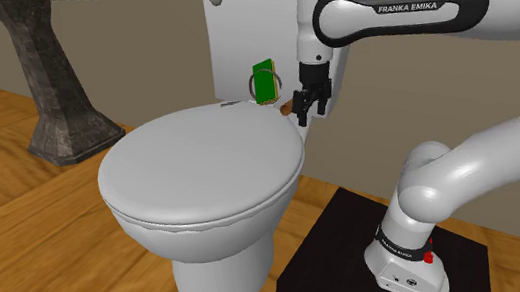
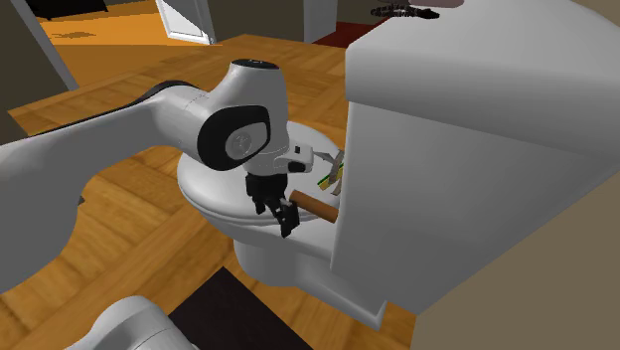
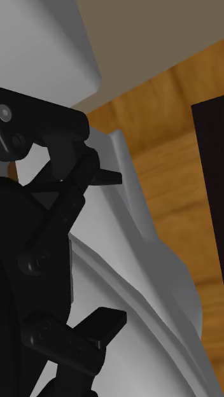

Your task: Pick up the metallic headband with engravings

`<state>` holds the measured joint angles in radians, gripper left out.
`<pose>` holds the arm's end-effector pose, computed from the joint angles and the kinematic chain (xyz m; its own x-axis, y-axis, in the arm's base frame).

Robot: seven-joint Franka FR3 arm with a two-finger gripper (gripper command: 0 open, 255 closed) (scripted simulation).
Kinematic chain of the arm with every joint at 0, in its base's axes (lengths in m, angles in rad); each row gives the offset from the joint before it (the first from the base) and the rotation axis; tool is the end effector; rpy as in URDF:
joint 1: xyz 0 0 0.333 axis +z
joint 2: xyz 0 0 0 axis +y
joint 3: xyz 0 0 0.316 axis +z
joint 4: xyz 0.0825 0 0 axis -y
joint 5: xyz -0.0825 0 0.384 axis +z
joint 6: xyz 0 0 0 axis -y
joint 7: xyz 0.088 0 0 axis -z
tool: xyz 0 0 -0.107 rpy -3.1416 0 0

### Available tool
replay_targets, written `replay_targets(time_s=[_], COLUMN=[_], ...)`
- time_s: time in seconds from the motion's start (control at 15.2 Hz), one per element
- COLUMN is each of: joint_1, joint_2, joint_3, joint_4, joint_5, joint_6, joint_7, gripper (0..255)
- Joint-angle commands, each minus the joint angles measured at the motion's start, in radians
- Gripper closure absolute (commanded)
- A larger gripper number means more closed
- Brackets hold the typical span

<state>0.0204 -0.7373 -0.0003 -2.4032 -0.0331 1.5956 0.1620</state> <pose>0.3190 0.0029 0.5552 0.9880 -0.1405 -0.0641 -0.1379 -0.9895 0.0437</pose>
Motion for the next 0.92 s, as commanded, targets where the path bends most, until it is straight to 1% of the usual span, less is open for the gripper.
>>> replay_targets(time_s=[0.0,0.4,0.86], joint_1=[0.0,-0.005,-0.005], joint_2=[0.0,0.167,0.355], joint_3=[0.0,-0.009,-0.003], joint_4=[0.0,0.197,0.456], joint_5=[0.0,-0.094,-0.188], joint_6=[0.0,0.023,0.023], joint_7=[0.0,-0.088,-0.183], gripper=[0,0,0])
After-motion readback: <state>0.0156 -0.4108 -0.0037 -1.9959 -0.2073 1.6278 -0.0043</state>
